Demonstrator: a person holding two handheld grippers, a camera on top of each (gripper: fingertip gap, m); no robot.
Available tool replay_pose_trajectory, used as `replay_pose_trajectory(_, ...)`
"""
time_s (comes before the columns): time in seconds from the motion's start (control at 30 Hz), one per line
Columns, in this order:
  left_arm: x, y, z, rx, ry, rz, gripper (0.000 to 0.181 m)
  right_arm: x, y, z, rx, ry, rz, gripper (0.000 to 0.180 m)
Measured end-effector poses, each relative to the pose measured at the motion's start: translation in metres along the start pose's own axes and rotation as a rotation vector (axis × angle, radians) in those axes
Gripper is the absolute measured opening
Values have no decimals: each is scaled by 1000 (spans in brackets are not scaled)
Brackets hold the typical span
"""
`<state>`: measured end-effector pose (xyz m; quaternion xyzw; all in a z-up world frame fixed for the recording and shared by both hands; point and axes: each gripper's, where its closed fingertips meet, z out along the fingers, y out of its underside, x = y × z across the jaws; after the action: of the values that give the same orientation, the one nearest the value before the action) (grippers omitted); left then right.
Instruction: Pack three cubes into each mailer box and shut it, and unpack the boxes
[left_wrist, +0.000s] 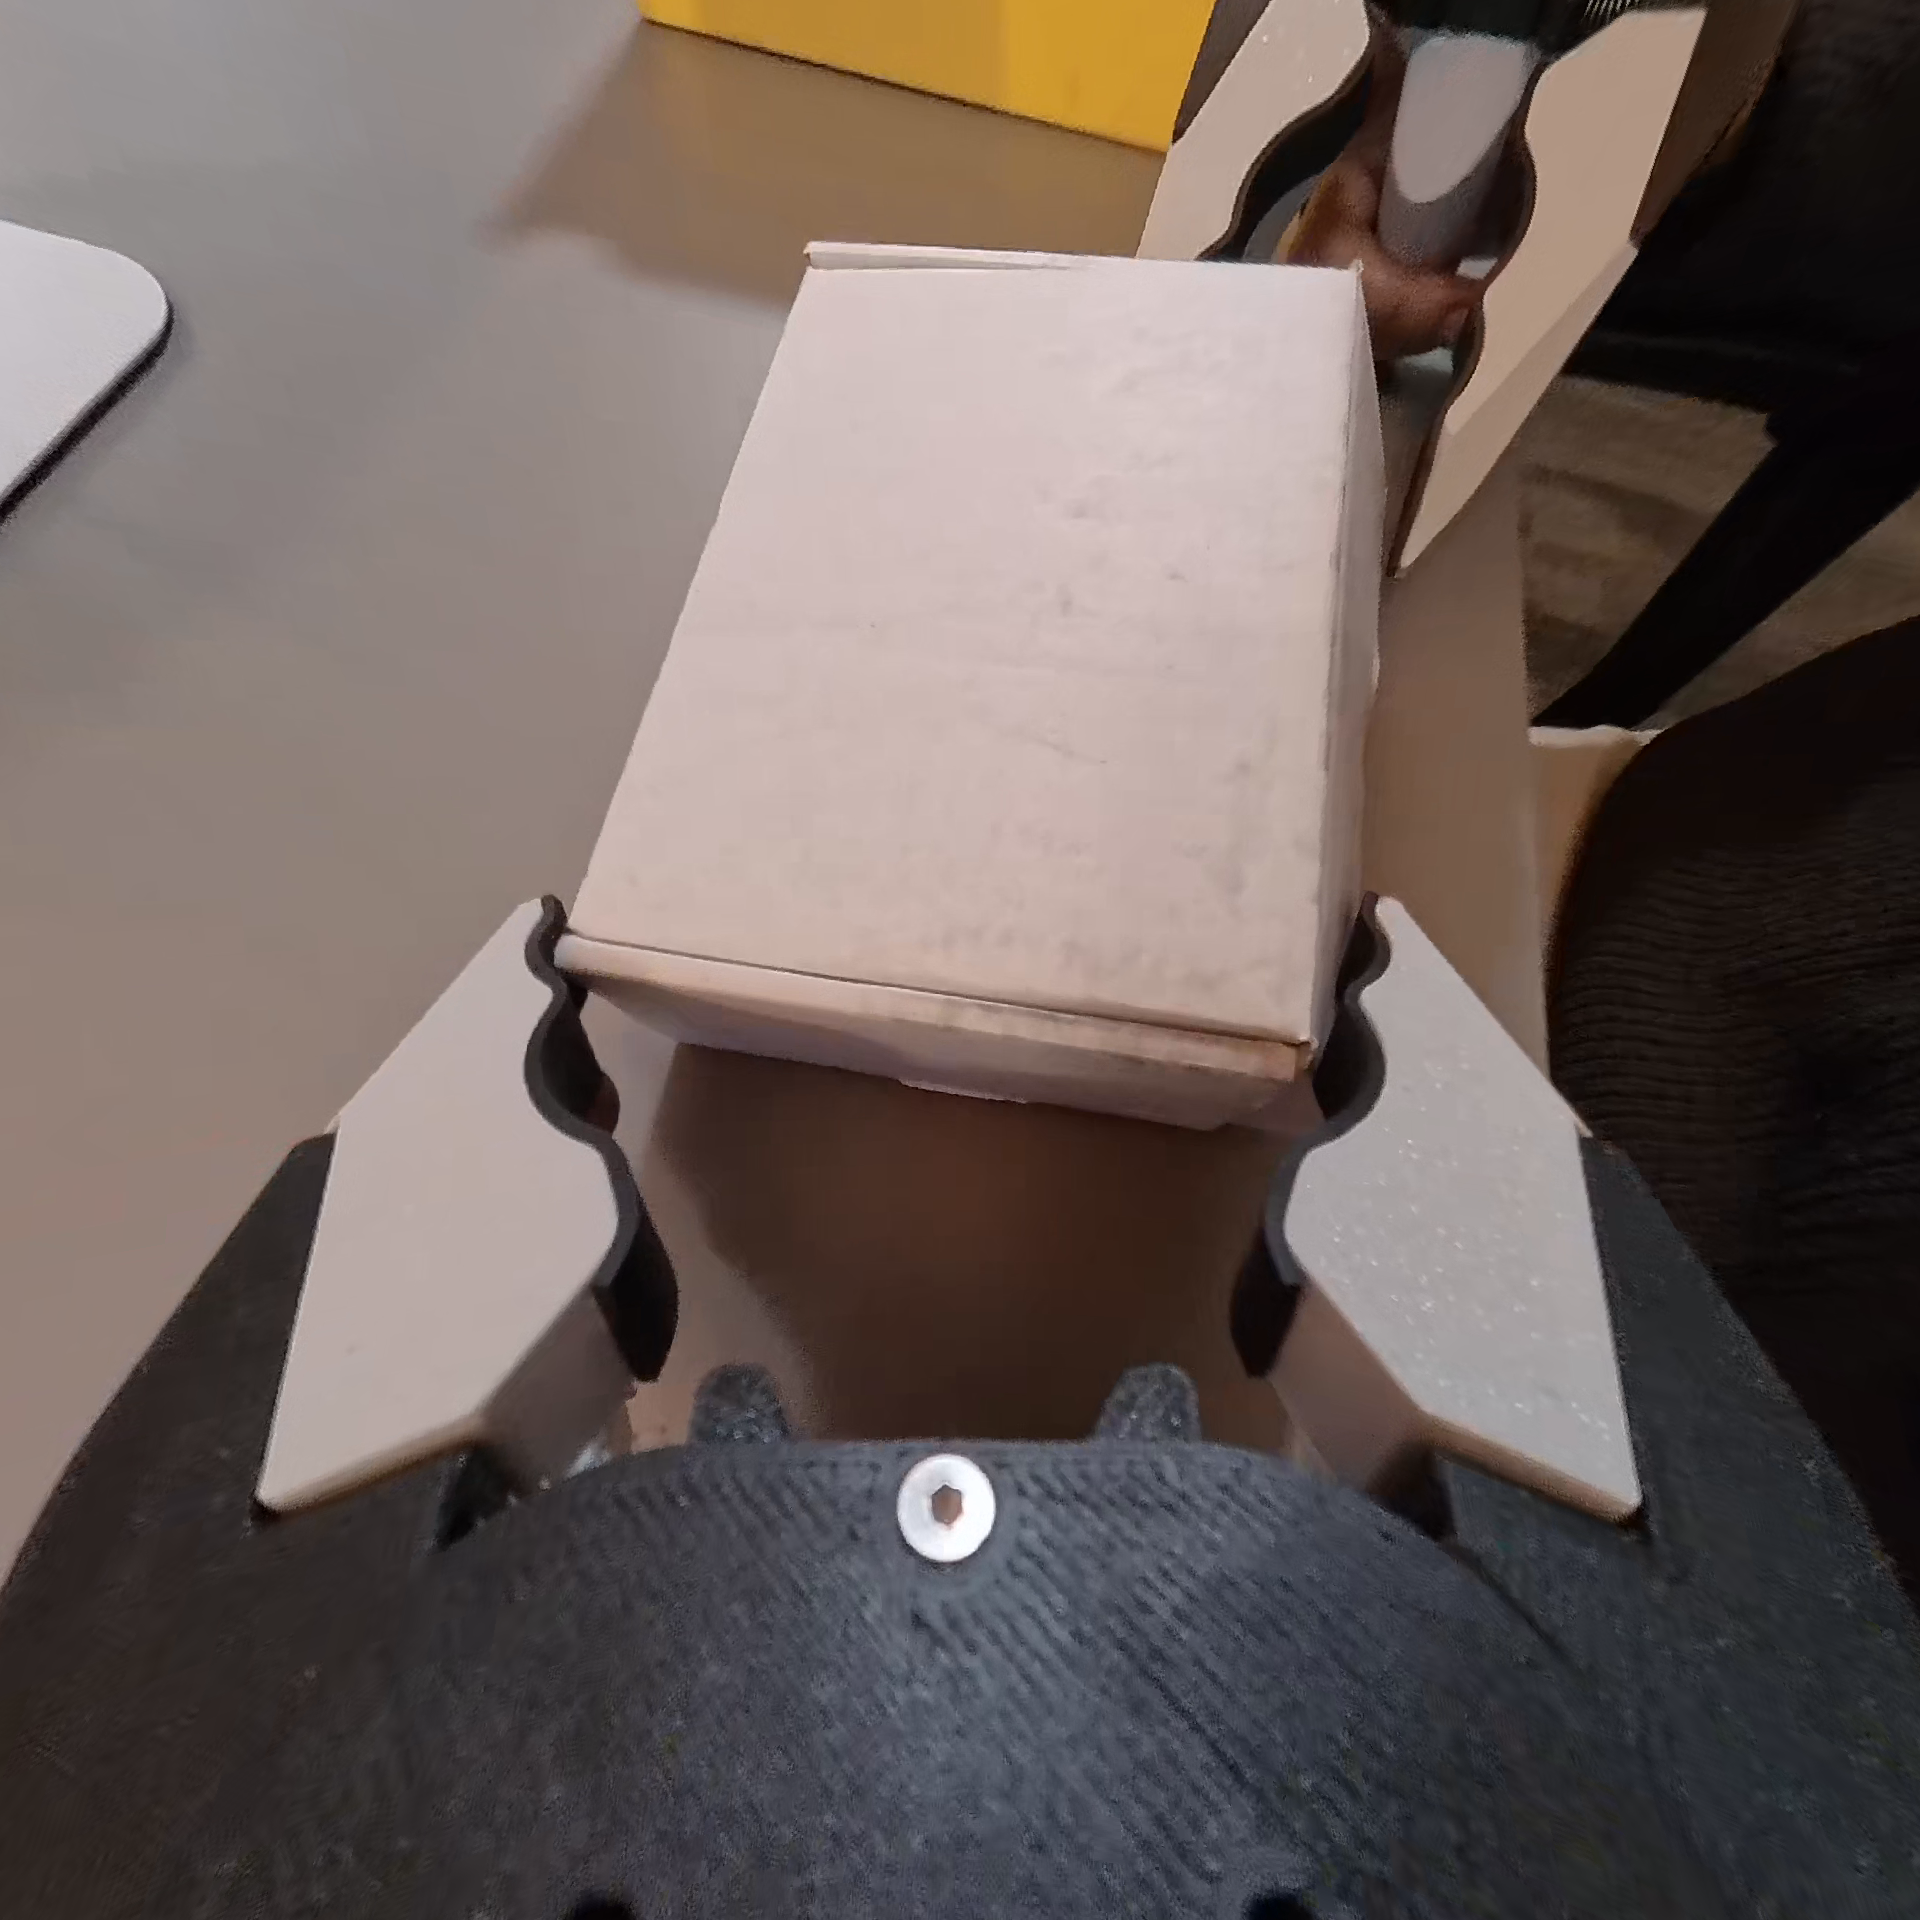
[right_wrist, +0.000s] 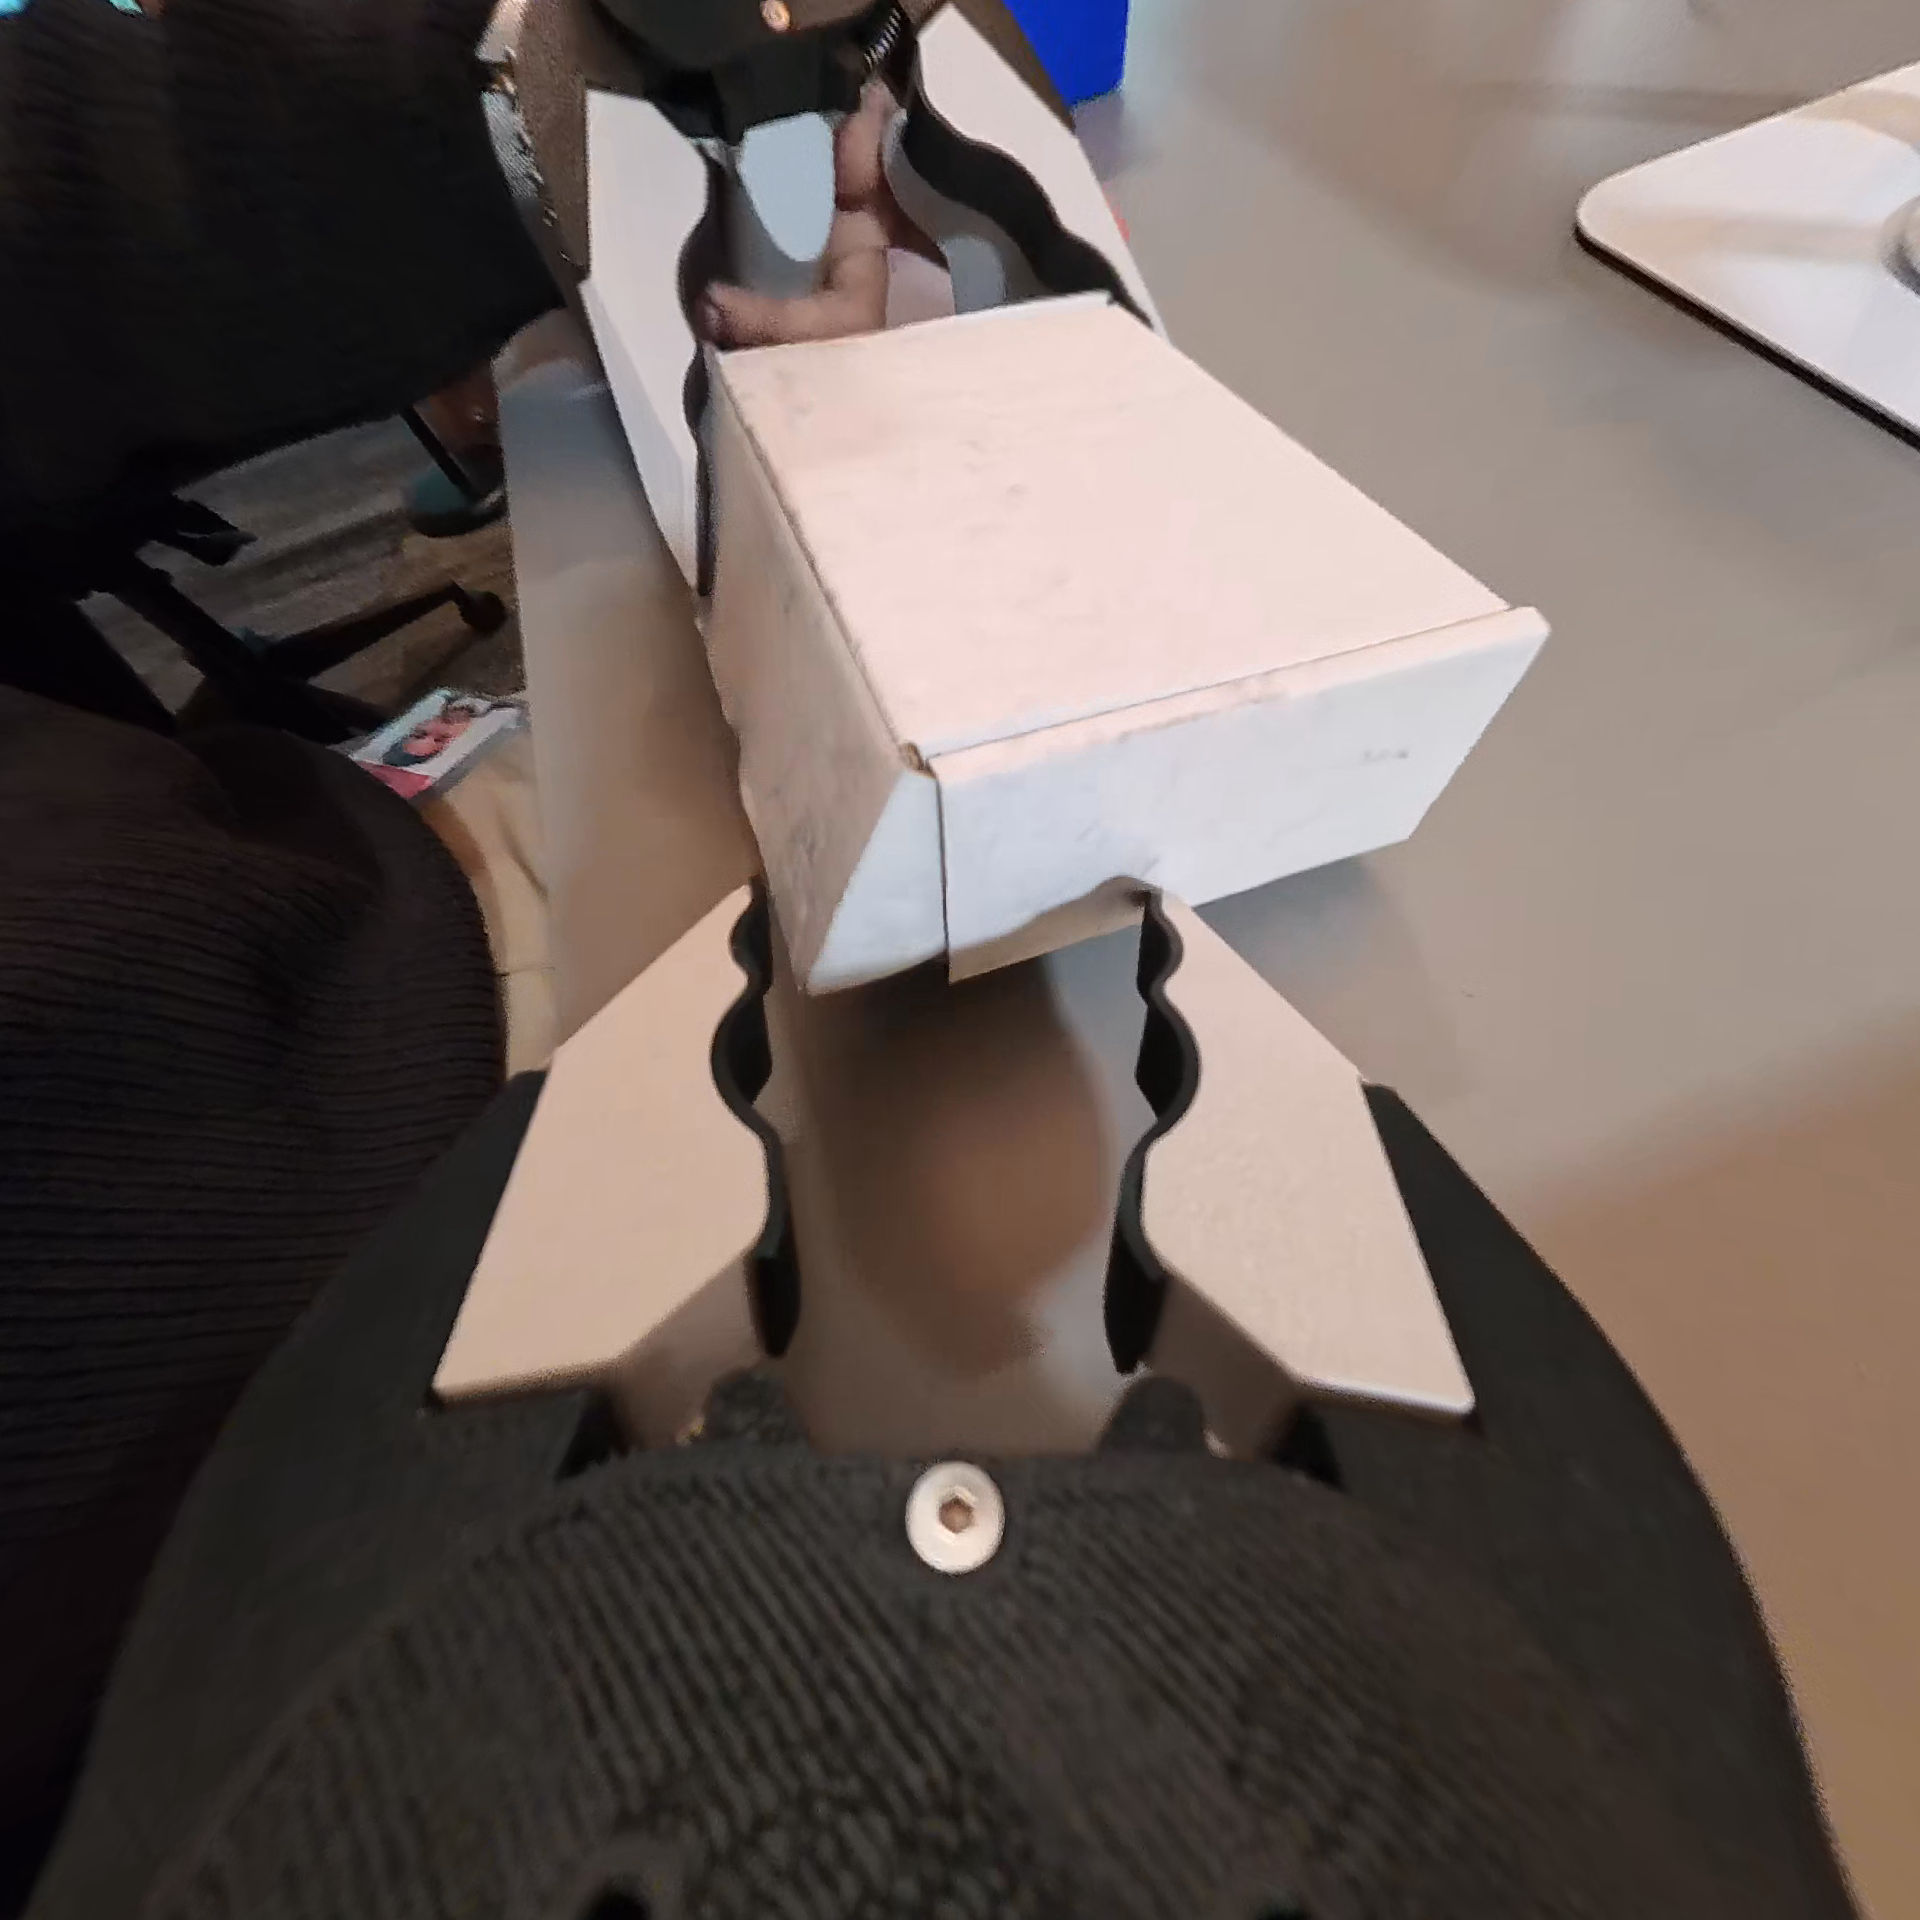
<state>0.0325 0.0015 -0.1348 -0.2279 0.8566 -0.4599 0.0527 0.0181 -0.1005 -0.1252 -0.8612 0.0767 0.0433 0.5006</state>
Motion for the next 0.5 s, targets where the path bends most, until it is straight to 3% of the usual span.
replay_pose_trajectory(0.23, 6, 0, -8, 25, 63, -61, 140, -10, -11, -4, 74, -95, 80, 67)
replay_pose_trajectory(0.5, 5, -2, -7, 48, 71, -75, 138, -8, -7, -3, 50, -74, 65, 60)
